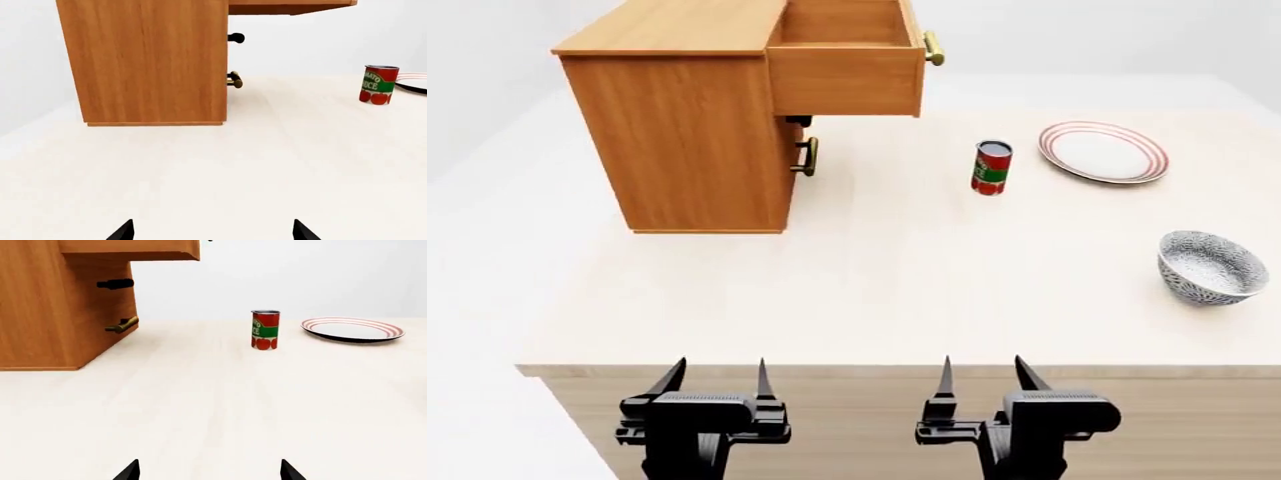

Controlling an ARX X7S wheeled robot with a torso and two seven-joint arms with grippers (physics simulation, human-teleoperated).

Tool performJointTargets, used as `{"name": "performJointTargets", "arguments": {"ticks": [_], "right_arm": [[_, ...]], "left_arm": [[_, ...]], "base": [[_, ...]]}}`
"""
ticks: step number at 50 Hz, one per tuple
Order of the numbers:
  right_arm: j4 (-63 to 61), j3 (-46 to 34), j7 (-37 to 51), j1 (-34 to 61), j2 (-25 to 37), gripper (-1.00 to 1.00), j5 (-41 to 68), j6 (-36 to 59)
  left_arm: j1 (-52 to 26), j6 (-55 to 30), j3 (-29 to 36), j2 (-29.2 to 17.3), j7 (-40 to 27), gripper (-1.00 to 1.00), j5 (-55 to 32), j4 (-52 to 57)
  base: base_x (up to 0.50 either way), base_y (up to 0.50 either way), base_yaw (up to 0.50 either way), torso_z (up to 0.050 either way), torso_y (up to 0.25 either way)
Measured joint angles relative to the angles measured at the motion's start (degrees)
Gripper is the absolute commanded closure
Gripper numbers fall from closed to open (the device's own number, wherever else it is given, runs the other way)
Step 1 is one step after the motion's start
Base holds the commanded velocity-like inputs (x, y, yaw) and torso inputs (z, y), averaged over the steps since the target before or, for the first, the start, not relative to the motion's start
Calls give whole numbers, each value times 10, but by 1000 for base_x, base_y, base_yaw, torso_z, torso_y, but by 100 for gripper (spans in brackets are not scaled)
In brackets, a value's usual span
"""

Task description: Put the bowl in the top drawer of the cabinet.

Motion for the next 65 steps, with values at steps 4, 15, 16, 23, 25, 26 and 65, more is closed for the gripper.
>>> {"name": "performJointTargets", "arguments": {"ticks": [4, 15, 16, 23, 25, 26, 65], "right_arm": [[-1, -3, 3, -1, 1, -100, 2, -1], [-29, -7, 13, -7, 11, -100, 10, 22], [-35, -6, 14, -9, 12, -100, 12, 28], [-116, -4, 28, -25, 26, -100, 27, 87], [-151, -1, 34, -30, 31, -100, 32, 113], [-169, 0, 37, -33, 34, -100, 35, 126], [-325, 164, 341, 666, 207, -100, 695, 847]], "left_arm": [[0, 0, 1, -3, -2, -100, -3, 1], [4, -14, 4, -10, -7, -100, -16, 23], [5, -18, 4, -12, -8, -100, -18, 29], [20, -81, -5, -28, -15, -100, -46, 111], [25, -108, -11, -35, -19, -100, -60, 146], [26, -122, -14, -38, -21, -100, -66, 162], [-582, -647, -148, -159, -155, -100, -590, 253]], "base": [[0, 0, 0, 0, 0], [0, 0, 0, 0, 0], [0, 0, 0, 0, 0], [0, 0, 0, 0, 0], [0, 0, 0, 0, 0], [0, 0, 0, 0, 0], [46, 0, 0, 0, 0]]}}
